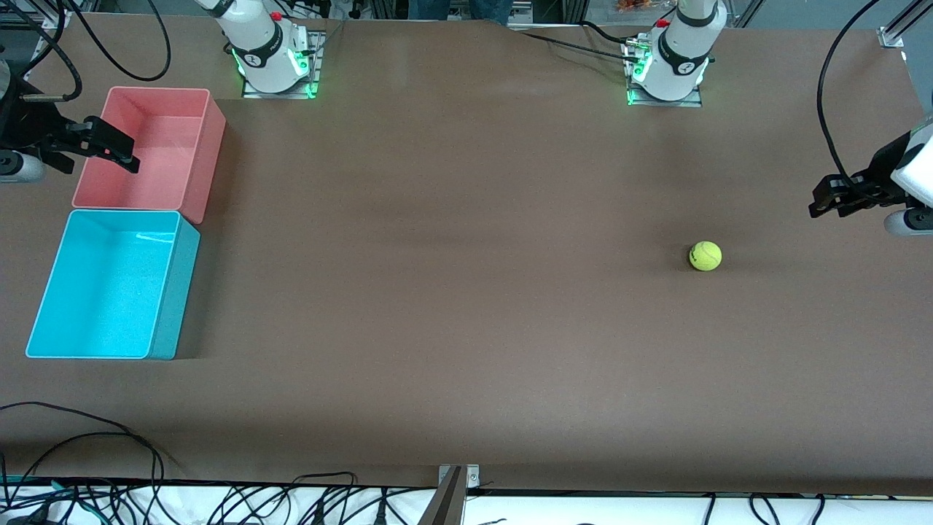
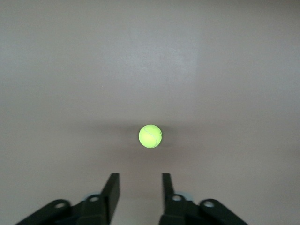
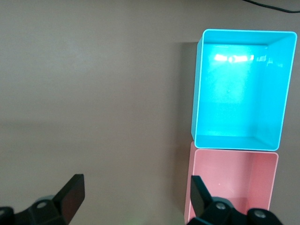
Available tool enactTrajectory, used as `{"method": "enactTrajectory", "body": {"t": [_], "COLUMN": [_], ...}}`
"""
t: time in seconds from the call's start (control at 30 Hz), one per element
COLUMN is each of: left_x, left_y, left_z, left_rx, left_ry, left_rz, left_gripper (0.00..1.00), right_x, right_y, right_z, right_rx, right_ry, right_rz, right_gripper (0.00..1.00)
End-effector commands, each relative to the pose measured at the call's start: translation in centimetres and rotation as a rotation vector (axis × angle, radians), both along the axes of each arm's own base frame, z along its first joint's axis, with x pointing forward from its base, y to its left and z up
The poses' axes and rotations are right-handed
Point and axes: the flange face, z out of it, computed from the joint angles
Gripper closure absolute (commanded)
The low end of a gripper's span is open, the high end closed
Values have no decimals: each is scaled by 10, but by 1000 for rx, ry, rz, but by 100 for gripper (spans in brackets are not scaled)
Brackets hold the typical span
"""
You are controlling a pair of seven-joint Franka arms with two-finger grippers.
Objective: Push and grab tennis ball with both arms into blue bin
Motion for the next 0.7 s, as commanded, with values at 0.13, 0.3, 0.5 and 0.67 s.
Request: {"method": "enactTrajectory", "body": {"t": [0.13, 0.3, 0.5, 0.67], "left_x": [2, 6, 10, 17], "left_y": [5, 7, 14, 20], "left_z": [-4, -20, -45, -77], "left_rx": [2, 17, 48, 87], "left_ry": [19, 51, 99, 143], "left_rz": [185, 417, 695, 956], "left_gripper": [100, 100, 100, 100], "right_x": [-3, -3, -3, -3], "right_y": [1, 1, 1, 1], "right_z": [5, 5, 5, 5], "right_rx": [-6, -6, -6, -6], "right_ry": [-12, -12, -12, -12], "right_rz": [9, 9, 9, 9], "right_gripper": [0, 0, 0, 0]}}
